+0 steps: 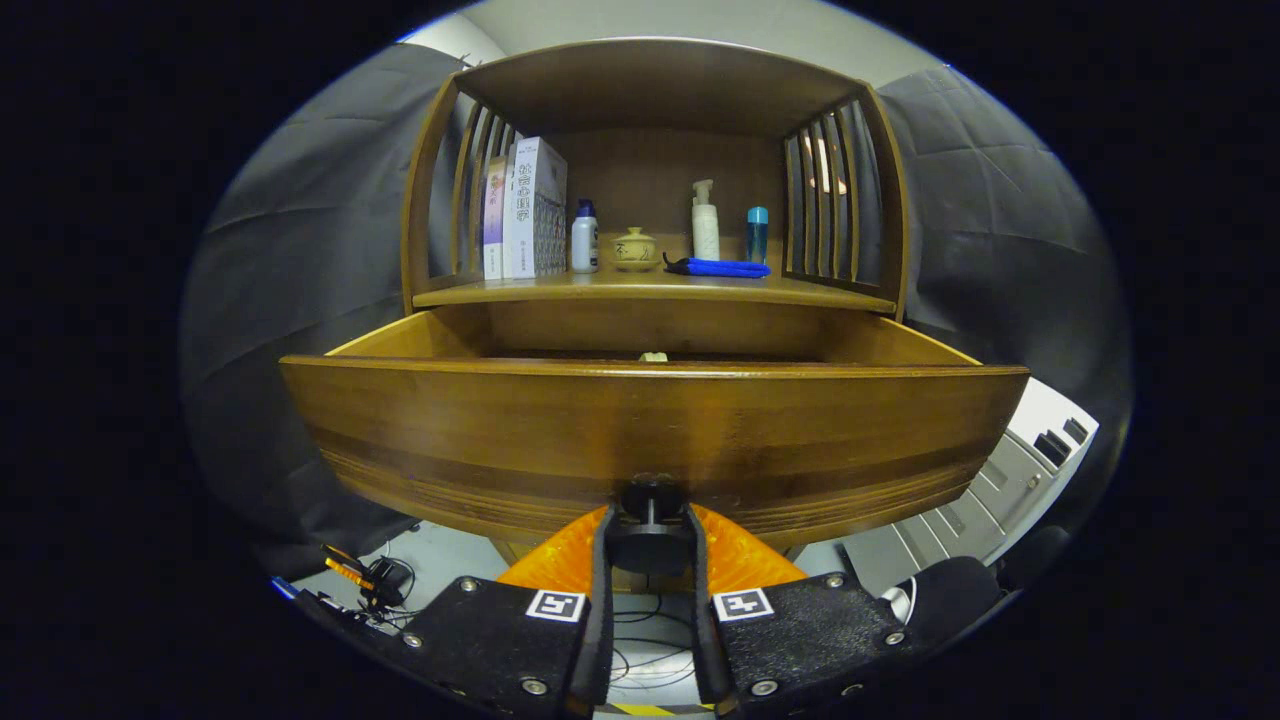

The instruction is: Pull open the drawer, take out the items inside it, and place them on the countertop above the cabinet.

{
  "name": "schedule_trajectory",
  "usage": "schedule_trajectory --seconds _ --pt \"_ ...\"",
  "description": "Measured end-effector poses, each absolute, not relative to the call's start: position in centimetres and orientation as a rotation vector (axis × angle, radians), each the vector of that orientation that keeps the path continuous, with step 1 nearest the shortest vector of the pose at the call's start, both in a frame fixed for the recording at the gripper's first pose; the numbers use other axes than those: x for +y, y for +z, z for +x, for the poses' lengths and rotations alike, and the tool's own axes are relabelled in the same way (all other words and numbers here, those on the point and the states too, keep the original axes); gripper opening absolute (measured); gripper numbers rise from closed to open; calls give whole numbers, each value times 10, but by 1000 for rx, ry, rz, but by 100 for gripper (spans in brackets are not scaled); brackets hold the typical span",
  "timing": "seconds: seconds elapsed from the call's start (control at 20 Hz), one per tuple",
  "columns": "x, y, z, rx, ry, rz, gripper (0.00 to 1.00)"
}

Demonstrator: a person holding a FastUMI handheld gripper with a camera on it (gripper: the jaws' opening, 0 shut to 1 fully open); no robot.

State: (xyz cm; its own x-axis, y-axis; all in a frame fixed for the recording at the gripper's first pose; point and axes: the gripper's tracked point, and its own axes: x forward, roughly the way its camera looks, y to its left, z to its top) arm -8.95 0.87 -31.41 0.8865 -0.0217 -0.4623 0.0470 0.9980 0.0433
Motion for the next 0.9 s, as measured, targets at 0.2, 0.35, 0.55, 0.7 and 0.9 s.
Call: schedule_trajectory --seconds 0.2,0.35,0.55,0.7,0.9 --pt "16 -314 -108 518 -47 90 33" --pt "16 -315 -108 522 -33 79 34" --pt "28 -300 -115 468 27 158 59" --pt "38 -279 -121 414 94 135 95" --pt "37 -232 -117 319 118 71 95"
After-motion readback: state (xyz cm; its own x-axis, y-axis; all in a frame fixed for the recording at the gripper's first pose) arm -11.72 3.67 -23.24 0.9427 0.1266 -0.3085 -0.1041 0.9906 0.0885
